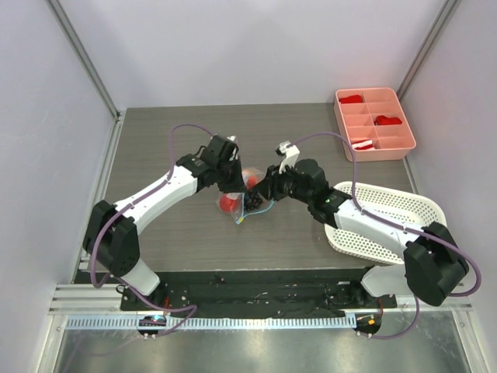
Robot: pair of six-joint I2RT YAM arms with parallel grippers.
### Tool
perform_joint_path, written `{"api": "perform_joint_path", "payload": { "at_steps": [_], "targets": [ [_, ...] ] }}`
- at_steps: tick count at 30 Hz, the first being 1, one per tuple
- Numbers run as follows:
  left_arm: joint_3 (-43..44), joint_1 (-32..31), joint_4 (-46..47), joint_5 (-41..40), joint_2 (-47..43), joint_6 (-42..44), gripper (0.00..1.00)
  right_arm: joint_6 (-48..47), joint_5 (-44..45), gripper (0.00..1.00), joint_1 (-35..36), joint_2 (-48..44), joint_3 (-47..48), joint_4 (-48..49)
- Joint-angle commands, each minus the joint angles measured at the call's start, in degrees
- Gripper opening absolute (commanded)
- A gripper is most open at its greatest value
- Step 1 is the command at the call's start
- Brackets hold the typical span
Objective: Open the zip-top bag and remove the fake food
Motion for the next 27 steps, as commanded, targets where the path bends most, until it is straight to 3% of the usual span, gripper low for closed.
{"api": "perform_joint_path", "payload": {
  "at_steps": [1,5,7,8,14,27],
  "targets": [
    [0.3,0.0,3.1,-0.5,-2.6,-0.4,0.00,2.0,1.3,0.34,1.7,-2.5,-5.3,4.7],
    [-0.4,0.0,4.1,0.0,-2.6,-0.6,0.00,1.1,2.7,0.35,4.2,-0.6,-7.1,5.8],
    [-0.6,0.0,4.6,0.6,-2.5,-0.8,0.00,1.8,3.4,0.44,4.2,1.8,-7.0,6.5],
    [-0.9,0.0,4.7,0.7,-2.3,-1.3,0.00,1.8,4.8,0.56,4.2,2.4,-7.0,6.8],
    [-4.2,-1.0,7.6,1.2,-3.1,-3.3,0.00,2.5,7.1,0.81,4.2,6.1,-7.8,10.9],
    [-7.0,-3.3,8.4,-1.7,-3.2,-3.5,0.00,-0.5,8.2,0.86,4.2,13.4,-11.5,18.6]
  ]
}}
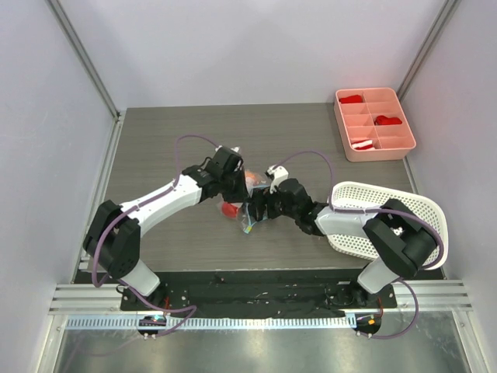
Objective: Open the zip-top bag and remove the fake food
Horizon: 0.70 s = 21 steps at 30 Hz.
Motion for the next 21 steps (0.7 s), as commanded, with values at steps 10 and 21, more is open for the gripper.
{"api": "perform_joint_path", "payload": {
  "at_steps": [10,21],
  "targets": [
    [-2.4,-0.4,3.6,-1.6,-2.8,-1.4,0.00,-6.3,1.1,0.85,0.3,3.1,-6.1,15.1],
    [-6.8,-0.4,5.2,-2.3,-5.5,-2.1,0.00,-10.1,4.6,0.64,2.6,10.2,-3.5,21.7]
  ]
}}
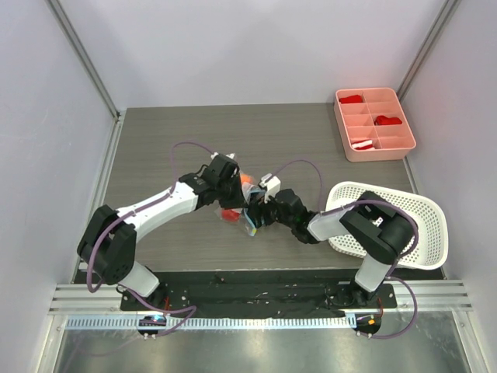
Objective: Open the zip-top bag and remove the fake food
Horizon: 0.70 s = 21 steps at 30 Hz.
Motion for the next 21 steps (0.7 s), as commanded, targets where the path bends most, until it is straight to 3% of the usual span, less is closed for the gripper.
{"api": "perform_joint_path", "payload": {
  "at_steps": [1,3,8,10,21],
  "targets": [
    [-1.1,-0.2,2.6,-1.4,-2.8,-0.5,0.00,-1.8,2.7,0.57,0.4,1.8,2.4,3.7],
    [-1.3,-0.2,2.4,-1.9,-3.0,-0.2,0.00,-2.2,2.2,0.40,0.6,1.2,2.4,3.4],
    [-1.8,-0.2,1.6,-3.5,-3.5,0.9,0.00,-1.4,0.0,0.29,1.2,-4.6,5.3,-5.7],
    [-2.1,-0.2,1.3,-4.9,-3.9,1.3,0.00,-1.1,0.6,0.18,1.5,-7.7,7.5,-12.6],
    [-1.6,-0.2,0.4,-9.1,-5.6,2.4,0.00,3.6,-2.6,0.09,1.5,-11.3,18.2,-38.4]
  ]
}}
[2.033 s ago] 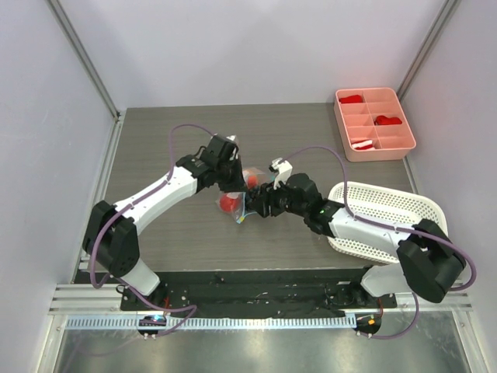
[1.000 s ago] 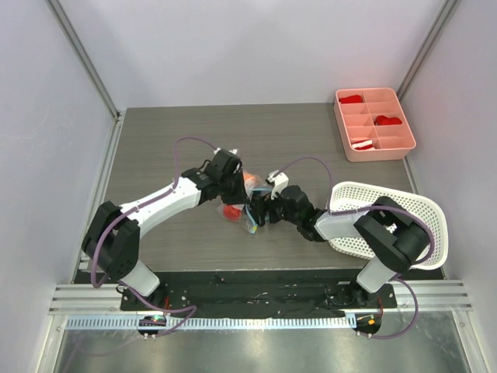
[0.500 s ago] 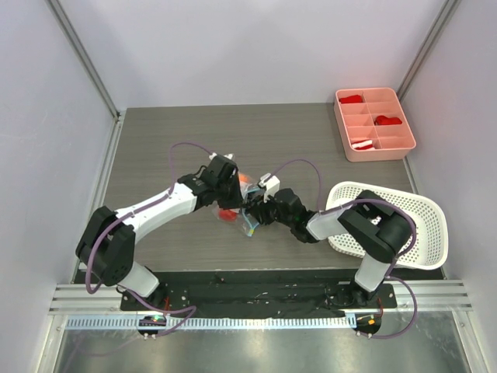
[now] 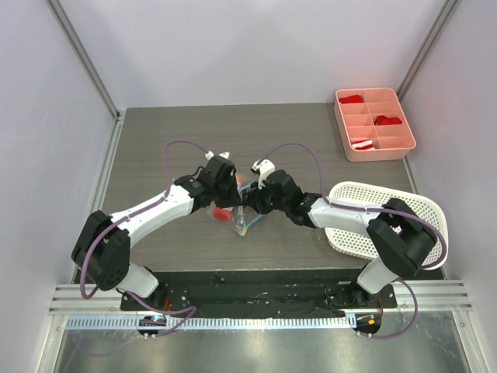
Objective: Open the zip-top bag and remove the fake food
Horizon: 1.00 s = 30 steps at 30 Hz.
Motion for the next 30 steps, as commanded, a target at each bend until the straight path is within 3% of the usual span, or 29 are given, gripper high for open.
{"api": "perform_joint_path", "payload": {
  "at_steps": [1,5,12,18,25,30],
  "targets": [
    [0.7,-0.2,-1.1,-4.7,-2.7,2.2,0.00,2.6,-2.7,0.09,0.2,-3.7,4.5,-10.9],
    [1.9,-0.1,-2.6,-9.3,-4.5,3.3,0.00,2.8,-1.9,0.08,0.3,-6.7,4.3,-19.3],
    [2.1,0.6,-2.8,-9.9,-4.4,3.6,0.00,5.3,0.4,0.09,0.3,-18.3,0.0,-20.1],
    [2.7,0.6,-2.1,-8.2,-3.4,3.2,0.00,8.3,5.6,0.09,0.2,-25.6,2.2,-21.5],
    [3.3,0.6,-1.4,-6.3,-3.1,3.3,0.00,11.4,16.4,0.09,0.1,-37.2,3.0,-27.9],
    [3.5,0.6,-1.2,-5.3,-3.3,3.6,0.00,19.4,39.9,0.03,-1.1,-46.9,2.1,-37.8]
  ]
}}
